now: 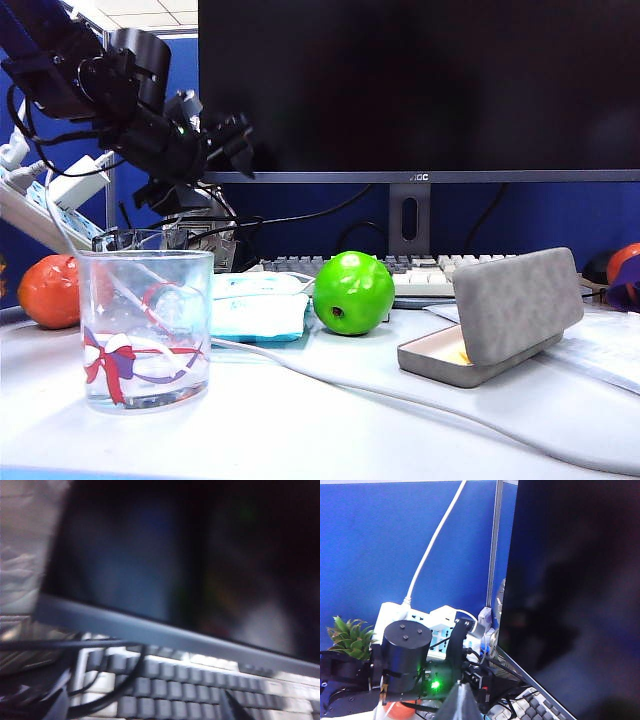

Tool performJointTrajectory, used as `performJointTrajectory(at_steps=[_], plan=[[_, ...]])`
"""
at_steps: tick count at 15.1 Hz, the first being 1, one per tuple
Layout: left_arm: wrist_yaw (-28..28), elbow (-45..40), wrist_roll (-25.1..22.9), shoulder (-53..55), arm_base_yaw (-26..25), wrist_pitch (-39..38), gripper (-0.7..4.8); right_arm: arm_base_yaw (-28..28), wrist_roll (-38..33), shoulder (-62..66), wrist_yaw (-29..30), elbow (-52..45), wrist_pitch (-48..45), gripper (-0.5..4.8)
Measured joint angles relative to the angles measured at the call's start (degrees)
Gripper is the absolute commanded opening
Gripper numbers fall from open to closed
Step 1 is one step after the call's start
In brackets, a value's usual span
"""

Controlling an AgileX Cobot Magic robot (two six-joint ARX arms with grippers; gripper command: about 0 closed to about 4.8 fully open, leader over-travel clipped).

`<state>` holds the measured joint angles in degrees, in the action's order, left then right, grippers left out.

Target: Pick up the glasses, fold the temples of the glasses, place the glasses into the glasses case, and finally close the glasses case.

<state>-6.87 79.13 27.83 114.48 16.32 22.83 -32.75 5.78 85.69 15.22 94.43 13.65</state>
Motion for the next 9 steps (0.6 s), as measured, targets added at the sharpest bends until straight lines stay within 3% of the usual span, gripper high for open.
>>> performJointTrajectory(at_steps=[1,2,6,9], plan=[[0.4,0.0,0.0,0.3,0.0,0.0,1.16,0.0,0.0,0.0,0.0,0.0,0.0,-0.01],[0.7,0.0,-0.1,0.4,0.0,-0.4,0.23,0.0,0.0,0.0,0.0,0.0,0.0,-0.01],[0.5,0.0,-2.1,0.4,0.0,-0.1,-0.06,0.0,0.0,0.0,-0.1,0.0,0.0,-0.01],[-5.9,0.0,-2.3,0.3,0.3,2.3,-0.06,0.0,0.1,-0.1,-0.2,0.0,0.1,-0.01]])
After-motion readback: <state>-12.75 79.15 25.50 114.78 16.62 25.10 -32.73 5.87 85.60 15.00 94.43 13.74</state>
